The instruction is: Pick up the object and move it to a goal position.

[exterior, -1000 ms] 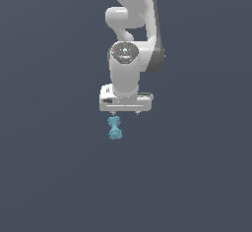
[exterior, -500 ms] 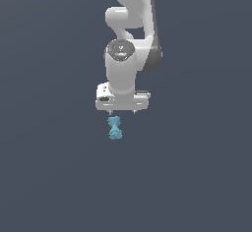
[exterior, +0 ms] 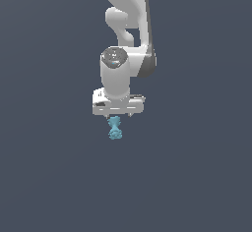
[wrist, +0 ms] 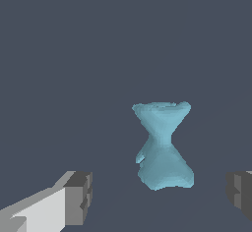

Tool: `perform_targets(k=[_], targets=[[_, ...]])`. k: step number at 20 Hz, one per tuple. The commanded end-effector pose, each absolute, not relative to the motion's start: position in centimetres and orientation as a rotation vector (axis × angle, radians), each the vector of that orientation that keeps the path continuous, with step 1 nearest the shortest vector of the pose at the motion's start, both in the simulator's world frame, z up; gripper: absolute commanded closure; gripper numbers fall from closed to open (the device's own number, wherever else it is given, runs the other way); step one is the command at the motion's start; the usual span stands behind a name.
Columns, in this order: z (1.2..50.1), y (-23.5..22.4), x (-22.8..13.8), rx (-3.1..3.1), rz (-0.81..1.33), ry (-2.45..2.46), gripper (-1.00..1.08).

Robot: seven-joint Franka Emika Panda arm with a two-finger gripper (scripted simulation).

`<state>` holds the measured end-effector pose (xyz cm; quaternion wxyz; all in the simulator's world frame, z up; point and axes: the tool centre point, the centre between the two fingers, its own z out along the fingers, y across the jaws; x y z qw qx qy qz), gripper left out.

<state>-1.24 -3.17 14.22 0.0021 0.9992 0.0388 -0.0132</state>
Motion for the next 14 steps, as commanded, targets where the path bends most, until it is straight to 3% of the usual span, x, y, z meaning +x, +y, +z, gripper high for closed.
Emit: perform_targets(k=[1, 14], targets=[[13.3, -4.0, -1.0, 3.135, -0.028, 0.155, -0.92], [11.4, -5.4, -0.7, 3.134, -0.003, 0.214, -0.92]])
